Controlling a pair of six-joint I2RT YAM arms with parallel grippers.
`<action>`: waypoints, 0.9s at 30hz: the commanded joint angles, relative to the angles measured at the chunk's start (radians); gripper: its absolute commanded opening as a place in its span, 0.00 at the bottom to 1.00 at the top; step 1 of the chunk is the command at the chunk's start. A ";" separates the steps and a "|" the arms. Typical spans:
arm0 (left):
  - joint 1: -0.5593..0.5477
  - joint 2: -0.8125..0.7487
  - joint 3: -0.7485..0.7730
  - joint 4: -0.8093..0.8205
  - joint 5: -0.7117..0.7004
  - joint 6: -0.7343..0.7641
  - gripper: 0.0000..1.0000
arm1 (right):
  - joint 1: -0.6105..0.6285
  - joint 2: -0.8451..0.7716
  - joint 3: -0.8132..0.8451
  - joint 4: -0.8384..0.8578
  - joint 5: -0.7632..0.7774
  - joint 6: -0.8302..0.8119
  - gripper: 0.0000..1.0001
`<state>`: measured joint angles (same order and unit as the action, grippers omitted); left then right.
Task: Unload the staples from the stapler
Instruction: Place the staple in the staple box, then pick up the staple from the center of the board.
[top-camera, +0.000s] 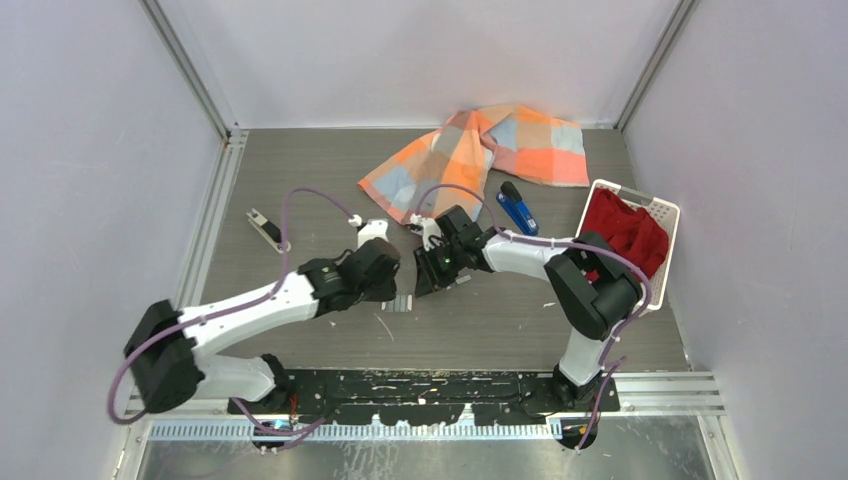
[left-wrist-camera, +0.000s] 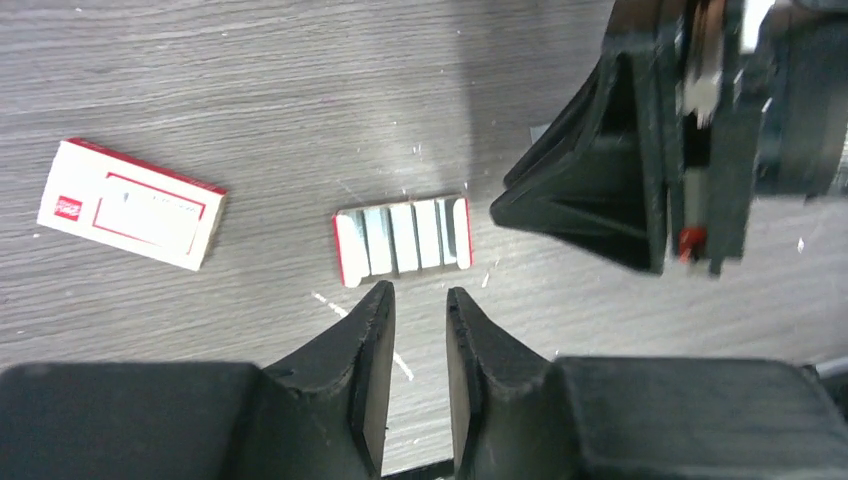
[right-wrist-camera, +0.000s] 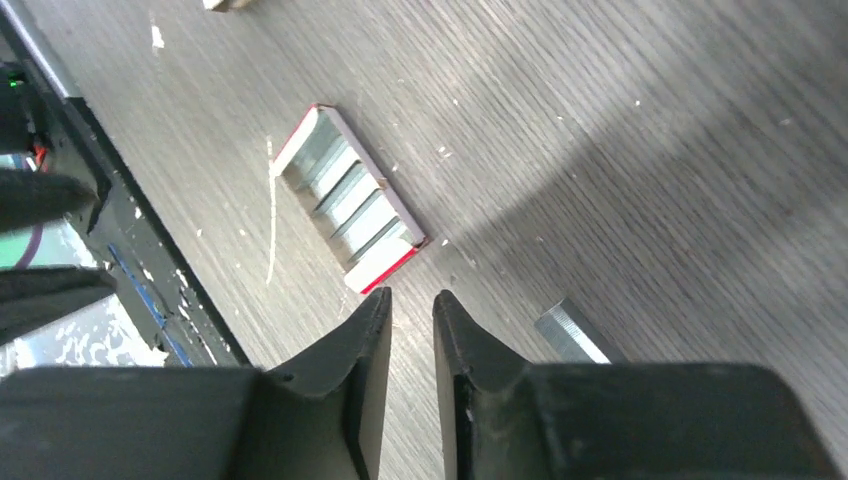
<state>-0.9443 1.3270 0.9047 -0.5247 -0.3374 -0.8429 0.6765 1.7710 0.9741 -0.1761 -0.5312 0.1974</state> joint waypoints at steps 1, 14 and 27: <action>-0.004 -0.205 -0.109 0.120 0.022 0.173 0.33 | -0.033 -0.133 0.065 -0.036 -0.072 -0.135 0.32; 0.002 -0.575 -0.384 0.303 0.001 0.293 0.79 | -0.322 -0.422 -0.007 -0.081 -0.544 -0.515 0.49; 0.008 -0.624 -0.415 0.201 -0.030 0.295 0.79 | -0.301 -0.434 0.102 -0.683 -0.605 -1.496 0.73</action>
<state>-0.9413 0.7422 0.4690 -0.3233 -0.3233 -0.5667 0.3569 1.3457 0.9806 -0.5716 -1.1000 -0.8326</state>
